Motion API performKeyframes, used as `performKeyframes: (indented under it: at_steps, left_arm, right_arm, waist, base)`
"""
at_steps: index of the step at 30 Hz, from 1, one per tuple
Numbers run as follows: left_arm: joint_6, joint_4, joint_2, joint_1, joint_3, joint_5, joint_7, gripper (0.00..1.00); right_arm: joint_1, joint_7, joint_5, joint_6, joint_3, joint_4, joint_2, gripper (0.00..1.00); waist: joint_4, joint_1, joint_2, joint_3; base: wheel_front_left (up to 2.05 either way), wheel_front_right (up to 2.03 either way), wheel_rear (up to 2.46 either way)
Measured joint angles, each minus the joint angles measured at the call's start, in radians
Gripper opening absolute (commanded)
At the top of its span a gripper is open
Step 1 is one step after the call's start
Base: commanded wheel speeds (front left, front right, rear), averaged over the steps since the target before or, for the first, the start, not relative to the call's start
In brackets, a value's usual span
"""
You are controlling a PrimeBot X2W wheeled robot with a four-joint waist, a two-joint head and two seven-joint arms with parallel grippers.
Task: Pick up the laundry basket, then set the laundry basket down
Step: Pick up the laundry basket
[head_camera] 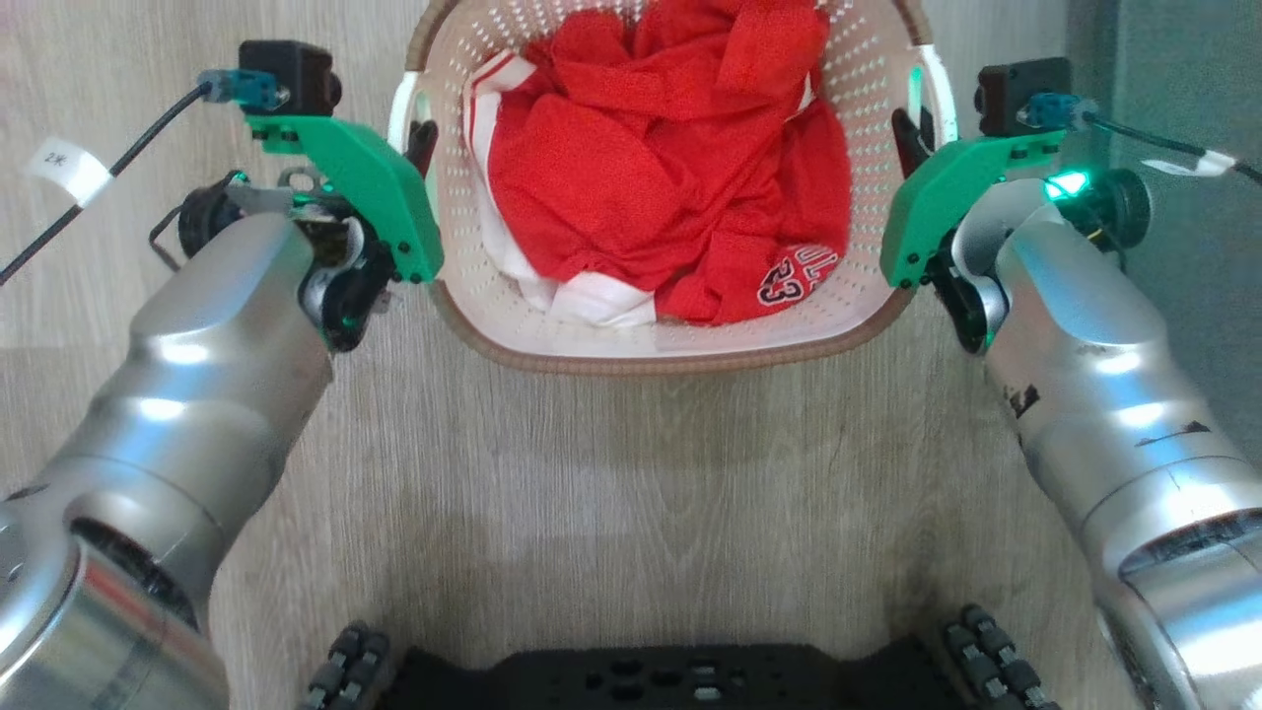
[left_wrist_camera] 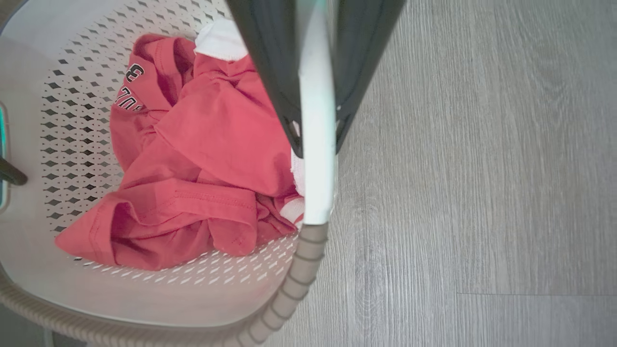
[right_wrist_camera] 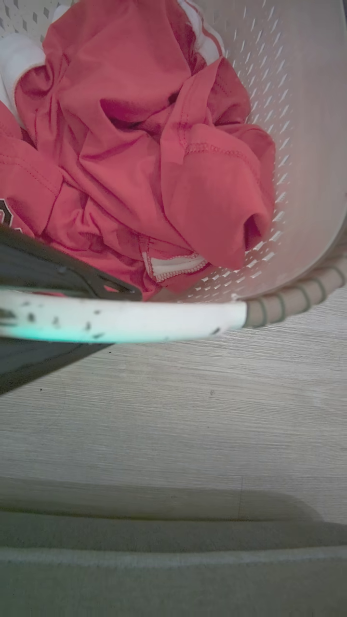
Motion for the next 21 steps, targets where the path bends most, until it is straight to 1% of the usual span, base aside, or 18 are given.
performKeyframes:
  at_steps: [3,4,10,21]
  left_arm:
    - [0.000,0.000,0.005,0.009,-0.003,-0.015,0.019,0.00]
    - [0.000,0.000,0.008,0.020,-0.008,-0.031,0.038,0.00]
    - [0.000,0.000,0.021,0.038,-0.028,-0.071,0.095,0.00]
    - [0.000,0.007,0.027,0.100,-0.043,-0.129,0.185,0.00]
  right_arm:
    - [0.000,0.025,0.023,0.000,0.020,0.004,0.003,0.00]
    - [0.000,0.050,0.045,0.000,0.038,0.009,0.004,0.00]
    - [0.004,0.116,0.108,0.000,0.092,0.014,0.007,0.00]
    - [0.048,0.230,0.202,0.000,0.160,0.035,0.009,0.00]
  waist:
    - [-0.003,0.0000,0.0000,-0.023]
    - [-0.007,0.0000,0.0000,-0.047]
    - [-0.017,0.0000,0.0000,-0.123]
    - [-0.026,-0.0001,0.0000,-0.275]
  base:
    - [0.00,0.00,0.00]
    - [0.00,0.00,0.00]
    - [0.00,0.00,0.00]
    - [0.00,0.00,0.00]
